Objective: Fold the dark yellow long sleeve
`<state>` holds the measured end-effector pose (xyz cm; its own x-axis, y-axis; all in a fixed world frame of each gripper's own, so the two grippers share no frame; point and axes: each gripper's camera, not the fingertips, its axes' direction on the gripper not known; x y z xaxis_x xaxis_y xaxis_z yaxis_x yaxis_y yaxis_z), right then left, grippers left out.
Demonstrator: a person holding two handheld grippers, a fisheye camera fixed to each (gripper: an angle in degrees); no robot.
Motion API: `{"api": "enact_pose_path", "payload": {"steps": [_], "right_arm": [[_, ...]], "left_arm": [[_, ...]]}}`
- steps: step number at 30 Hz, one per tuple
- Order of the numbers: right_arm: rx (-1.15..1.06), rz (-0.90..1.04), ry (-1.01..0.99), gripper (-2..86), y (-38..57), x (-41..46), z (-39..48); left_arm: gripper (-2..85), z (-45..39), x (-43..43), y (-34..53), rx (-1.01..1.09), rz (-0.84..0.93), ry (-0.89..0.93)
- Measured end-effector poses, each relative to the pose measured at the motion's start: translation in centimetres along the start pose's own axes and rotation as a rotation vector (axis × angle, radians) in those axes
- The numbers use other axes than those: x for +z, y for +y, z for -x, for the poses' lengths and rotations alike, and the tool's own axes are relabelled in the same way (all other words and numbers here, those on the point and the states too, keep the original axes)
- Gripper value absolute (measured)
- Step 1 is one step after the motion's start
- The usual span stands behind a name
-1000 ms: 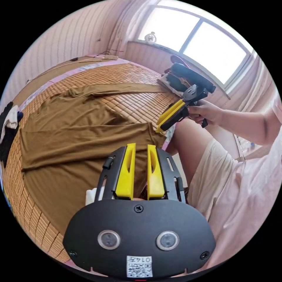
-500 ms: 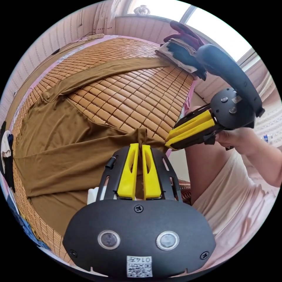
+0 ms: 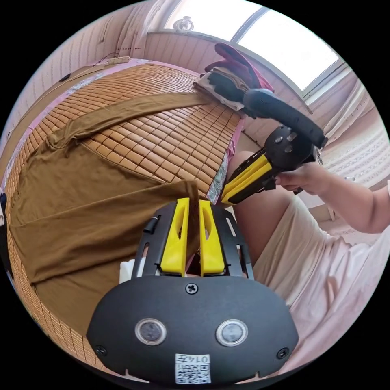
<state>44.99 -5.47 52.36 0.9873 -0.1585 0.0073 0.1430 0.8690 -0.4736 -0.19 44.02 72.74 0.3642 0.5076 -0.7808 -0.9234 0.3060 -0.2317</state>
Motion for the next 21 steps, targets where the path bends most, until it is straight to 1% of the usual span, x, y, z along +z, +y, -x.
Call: {"api": "enact_pose_path", "payload": {"steps": [5, 9, 10, 12, 14, 16, 18, 21], "right_arm": [[0.032, -0.028, -0.016, 7.7, 2.3, 0.7, -2.1], [0.049, -0.108, -0.024, 7.8, 3.2, 1.2, -3.1], [0.056, -0.141, -0.036, 7.7, 3.4, 1.4, -3.4], [0.080, -0.201, -0.057, 7.5, 3.8, 1.5, -4.2], [0.134, -0.297, -0.060, 7.8, 4.6, 1.2, -5.9], [0.180, -0.370, -0.048, 8.5, 5.6, 0.8, -7.6], [0.245, -0.445, -0.021, 9.3, 6.8, 0.6, -9.8], [0.400, -0.581, 0.037, 10.8, 9.2, 0.6, -14.1]], "left_arm": [[6.4, -1.4, 1.6, 0.3, 0.019, 0.011, 0.009], [6.1, -1.4, 3.4, 0.7, -0.018, 0.045, 0.004], [6.1, -1.4, 4.5, 0.8, -0.029, 0.072, -0.001], [6.0, -1.2, 5.4, 1.0, -0.042, 0.050, -0.020], [6.3, -1.3, 5.4, 0.4, -0.044, 0.055, 0.021], [6.6, -1.8, 4.4, 0.0, -0.023, 0.021, 0.030], [6.4, -2.3, 3.4, -0.6, 0.018, -0.007, 0.007], [5.7, -2.3, 2.1, -2.2, 0.096, -0.077, -0.077]]}}
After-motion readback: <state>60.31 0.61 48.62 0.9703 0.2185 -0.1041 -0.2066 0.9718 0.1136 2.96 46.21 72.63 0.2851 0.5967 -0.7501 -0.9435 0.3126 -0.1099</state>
